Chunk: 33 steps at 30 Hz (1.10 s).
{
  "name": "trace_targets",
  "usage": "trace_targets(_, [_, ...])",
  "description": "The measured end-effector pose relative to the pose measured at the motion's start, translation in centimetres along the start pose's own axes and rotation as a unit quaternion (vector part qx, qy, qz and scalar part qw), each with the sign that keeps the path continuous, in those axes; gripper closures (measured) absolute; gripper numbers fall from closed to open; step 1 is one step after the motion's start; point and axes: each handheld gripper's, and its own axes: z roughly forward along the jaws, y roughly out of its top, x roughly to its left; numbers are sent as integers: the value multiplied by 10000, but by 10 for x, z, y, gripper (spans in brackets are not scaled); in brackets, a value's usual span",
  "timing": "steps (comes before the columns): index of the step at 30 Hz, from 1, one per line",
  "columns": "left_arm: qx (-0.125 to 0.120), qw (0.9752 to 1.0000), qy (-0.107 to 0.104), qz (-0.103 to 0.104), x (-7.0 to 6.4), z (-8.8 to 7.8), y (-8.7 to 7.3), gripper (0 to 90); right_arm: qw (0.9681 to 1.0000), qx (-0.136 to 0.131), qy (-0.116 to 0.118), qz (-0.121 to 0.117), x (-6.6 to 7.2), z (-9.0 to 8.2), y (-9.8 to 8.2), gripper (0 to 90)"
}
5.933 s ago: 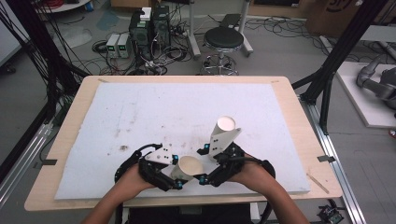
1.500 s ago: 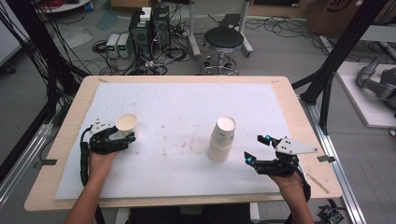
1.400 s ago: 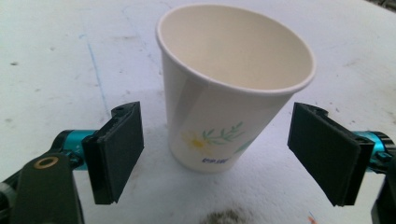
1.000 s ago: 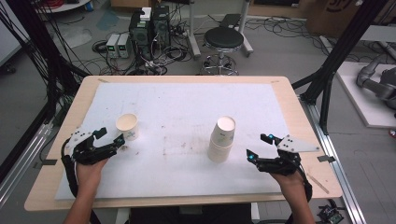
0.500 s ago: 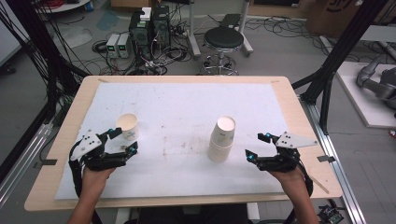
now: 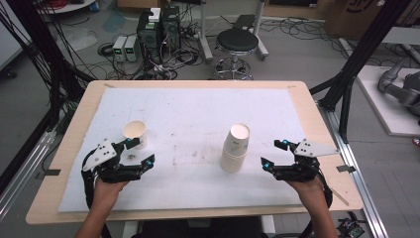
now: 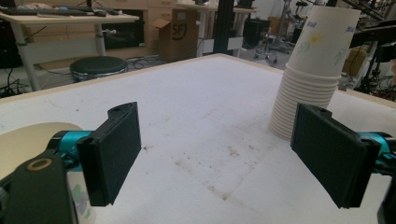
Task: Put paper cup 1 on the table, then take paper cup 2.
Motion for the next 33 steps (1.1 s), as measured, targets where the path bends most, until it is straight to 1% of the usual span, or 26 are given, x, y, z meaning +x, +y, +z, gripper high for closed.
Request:
trace_targets(3, [-3,10000,36,25,-1,-1,1,163,10000,-16,14,6,0,-1,0,204])
trace_targets(7, [-10,10000,-20,73,-3,0,1,163,10000,-31,55,-5,1,0,1,205])
trace_targets(9, [10,10000,-43,50,-3,2,-1,163,10000,-42,70,-31,1,2,2,205])
trace_targets(11, [42,10000,-66,21,-3,2,-2,163,9999,-27,104,1,2,2,3,205])
trace_targets(14, [29,9999,-99,46,-4,2,-3,163,9999,-48,97,29,2,2,5,205])
trace_targets(16, [32,9999,-94,55,-4,2,-3,163,9999,-79,92,14,2,2,5,205])
trace_targets(20, [54,9999,-77,43,-4,2,-4,163,9999,-48,143,-5,2,2,6,205])
trace_targets(23, [38,9999,-89,44,-6,3,-4,163,9998,-24,177,-6,4,2,6,205])
trace_targets(29, [31,9997,-192,161,-9,6,-4,163,9997,-40,219,25,7,0,7,205])
trace_targets(33, [54,9997,-195,124,-8,7,-5,163,9996,-99,263,10,10,0,12,205])
